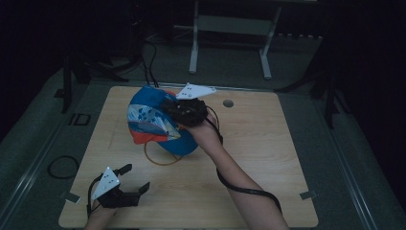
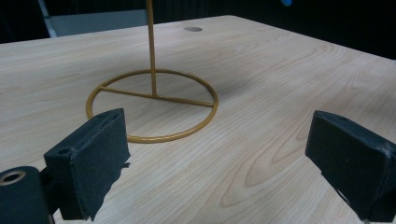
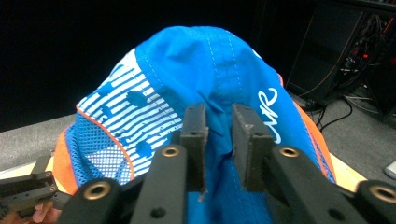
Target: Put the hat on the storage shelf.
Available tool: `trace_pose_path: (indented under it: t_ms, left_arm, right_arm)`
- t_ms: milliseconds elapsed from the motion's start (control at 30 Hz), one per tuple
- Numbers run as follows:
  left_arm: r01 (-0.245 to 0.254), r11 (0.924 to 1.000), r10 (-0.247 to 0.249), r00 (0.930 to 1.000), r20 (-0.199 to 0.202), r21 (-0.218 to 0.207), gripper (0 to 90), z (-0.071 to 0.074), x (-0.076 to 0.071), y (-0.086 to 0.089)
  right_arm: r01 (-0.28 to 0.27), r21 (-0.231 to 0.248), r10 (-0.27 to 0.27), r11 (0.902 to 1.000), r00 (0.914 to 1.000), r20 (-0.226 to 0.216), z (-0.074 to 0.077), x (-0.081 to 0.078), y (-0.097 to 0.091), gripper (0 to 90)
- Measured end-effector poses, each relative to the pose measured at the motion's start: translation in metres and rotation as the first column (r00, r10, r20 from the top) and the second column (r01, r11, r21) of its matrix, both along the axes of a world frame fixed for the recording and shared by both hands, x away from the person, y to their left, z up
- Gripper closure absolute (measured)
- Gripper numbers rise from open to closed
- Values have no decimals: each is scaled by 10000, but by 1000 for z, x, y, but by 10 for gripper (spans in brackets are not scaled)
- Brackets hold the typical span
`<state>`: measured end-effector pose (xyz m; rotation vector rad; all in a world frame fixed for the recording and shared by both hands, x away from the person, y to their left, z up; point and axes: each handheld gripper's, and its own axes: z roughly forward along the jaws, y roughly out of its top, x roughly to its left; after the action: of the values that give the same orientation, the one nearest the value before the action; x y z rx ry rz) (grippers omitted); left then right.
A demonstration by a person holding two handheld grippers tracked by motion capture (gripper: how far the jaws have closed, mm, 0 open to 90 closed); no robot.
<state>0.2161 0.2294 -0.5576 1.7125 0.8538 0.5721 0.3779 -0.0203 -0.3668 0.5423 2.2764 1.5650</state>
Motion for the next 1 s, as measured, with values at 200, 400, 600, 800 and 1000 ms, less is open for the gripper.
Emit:
trace_pose_path:
  t_ms: [200,400,600,800,1000]
  left_arm:
    - [17,10000,-17,10000,-32,-45,63,0,0,0]
    - [19,10000,-20,10000,-51,-64,64,0,0,0]
    - [31,9999,-32,10000,-83,-108,63,-1,0,0]
    - [58,9999,-59,9999,-90,-102,63,-1,0,0]
    - [55,9999,-56,9999,-97,-148,63,-1,1,0]
  right_arm:
    - [-53,105,55,9999,9999,-157,-2,-2,-1,648]
    - [-121,255,125,9996,9998,-166,-2,-6,-5,605]
    - [-158,523,166,9985,9998,-148,1,-11,-13,554]
    - [-131,546,143,9984,9997,-217,-1,-10,-18,527]
    - [-251,555,259,9981,9996,-146,-2,-12,-23,425]
